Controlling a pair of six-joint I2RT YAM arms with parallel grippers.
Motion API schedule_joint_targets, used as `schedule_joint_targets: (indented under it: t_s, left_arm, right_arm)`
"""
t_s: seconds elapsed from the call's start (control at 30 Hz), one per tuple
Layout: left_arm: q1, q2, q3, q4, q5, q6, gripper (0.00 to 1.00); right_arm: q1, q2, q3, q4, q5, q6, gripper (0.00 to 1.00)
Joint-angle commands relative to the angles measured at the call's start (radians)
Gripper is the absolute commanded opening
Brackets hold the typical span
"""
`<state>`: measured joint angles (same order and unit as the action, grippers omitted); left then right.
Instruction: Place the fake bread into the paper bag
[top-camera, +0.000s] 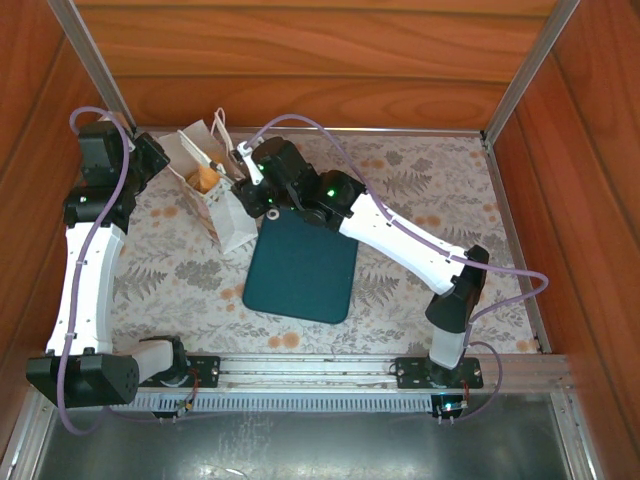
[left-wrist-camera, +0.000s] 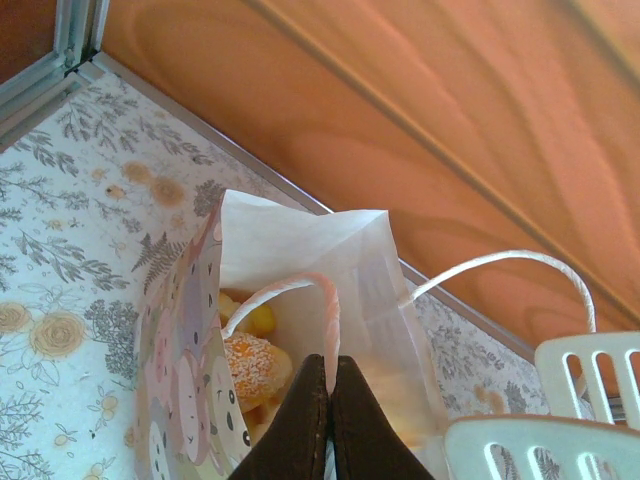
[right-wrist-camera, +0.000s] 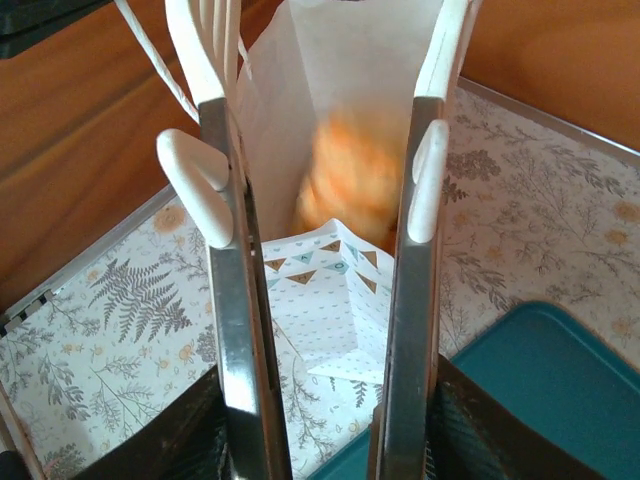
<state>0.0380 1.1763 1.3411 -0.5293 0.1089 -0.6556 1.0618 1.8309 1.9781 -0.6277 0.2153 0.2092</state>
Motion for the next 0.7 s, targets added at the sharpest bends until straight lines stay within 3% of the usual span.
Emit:
schedule_joint_targets:
  t_s: [0.0,0.4,0.57,0.67]
  left_arm:
    - [-0.006,-0.015,-0.008,0.025,-0.006,-0.007,0.0]
    - [-0.005,-0.015,0.007,0.025,-0.001,-0.006,0.0]
    - [-0.007,-0.013,0.02,0.025,0.011,-0.009,0.05]
    - [-0.007,-0.008,0.031,0.025,0.02,-0.012,0.15]
  right_arm:
    - [0.012,0.0,0.042,0.026,0.024,-0.014,0.51]
    - [0.011,-0.096,0.025,0.056,-0.028,0.044,0.45]
    - [0.011,-0.2,-0.037,0.099,-0.024,0.072,0.44]
    - [0.009,-0.248,-0.075,0.112,-0.006,0.079,0.44]
